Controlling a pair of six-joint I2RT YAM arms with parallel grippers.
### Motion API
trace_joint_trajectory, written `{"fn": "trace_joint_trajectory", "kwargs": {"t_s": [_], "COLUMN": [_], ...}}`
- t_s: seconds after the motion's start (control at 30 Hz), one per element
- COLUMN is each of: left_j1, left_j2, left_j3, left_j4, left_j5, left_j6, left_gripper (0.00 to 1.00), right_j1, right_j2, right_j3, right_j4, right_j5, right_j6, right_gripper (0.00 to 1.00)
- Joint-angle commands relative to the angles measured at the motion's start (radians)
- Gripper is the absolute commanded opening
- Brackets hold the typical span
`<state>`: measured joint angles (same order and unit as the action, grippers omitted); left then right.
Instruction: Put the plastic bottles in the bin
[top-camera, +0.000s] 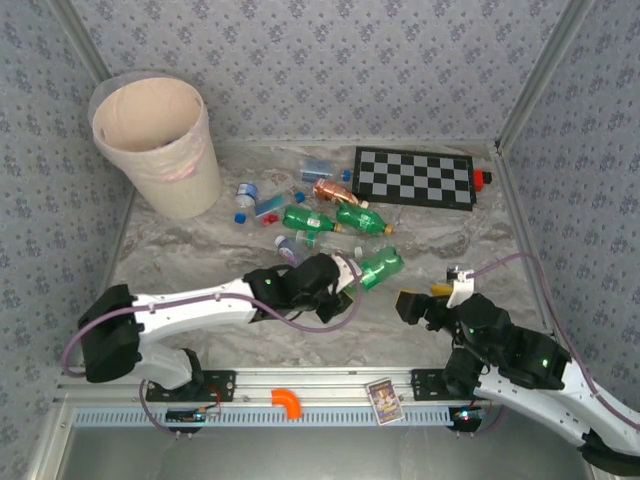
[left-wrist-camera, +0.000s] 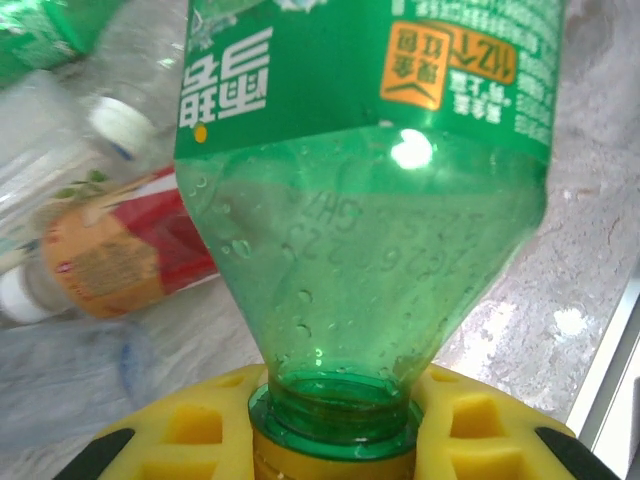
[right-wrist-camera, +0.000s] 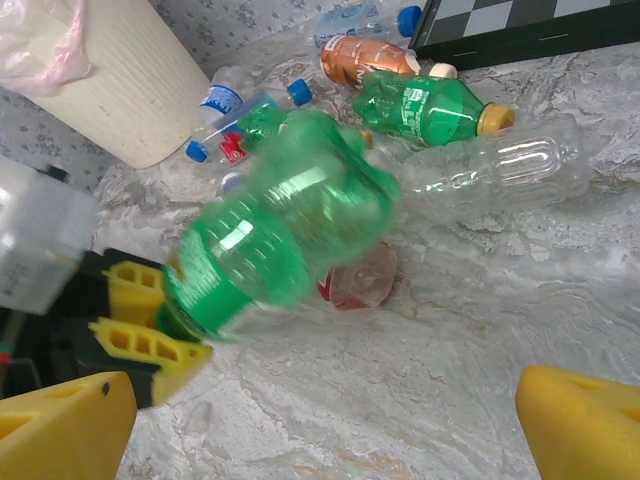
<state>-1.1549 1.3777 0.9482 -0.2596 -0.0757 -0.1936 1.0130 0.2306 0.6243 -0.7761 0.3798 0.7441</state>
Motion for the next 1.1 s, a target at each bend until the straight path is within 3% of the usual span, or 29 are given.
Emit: {"fn": "trace_joint_trajectory", "kwargs": {"t_s": [0.0,0.17,0.47,0.83,1.07], "left_j1": [0.067,0.173,0.415,0.723,0.945], "left_j2": [-0.103,-0.249,-0.376,-0.279,-0.143], "left_j3": [-0.019,-0.025,0.103,0.407,0.616], "left_j4": [0.014,-0.031,-0.216,-0.399,-0.475], "left_j5": [-0.013,-0.028,-0.049,-0.067,-0.012], "left_j6": [-0.055,-0.086,-0.116,-0.131,-0.202], "left_gripper": [0.20,0.21,0.23,0.22,0.22], "right_j1": [0.007,0.008,0.007,-0.002,-0.033], "right_j2": [-0.008,0.000,0.102,0.271,0.340], "right_j3": [-0.012,-0.024,0.008,0.135,0.208], "right_j4": [0.039,0.104,0.241,0.298,0.296], "right_j5": [-0.027,-0.061,-0.079,-0.090,-0.099], "right_j6": [-0.013,-0.045,-0.179,-0.368,-0.446], "right_gripper": [0.99,0.99,1.00,0.99,0.99]}}
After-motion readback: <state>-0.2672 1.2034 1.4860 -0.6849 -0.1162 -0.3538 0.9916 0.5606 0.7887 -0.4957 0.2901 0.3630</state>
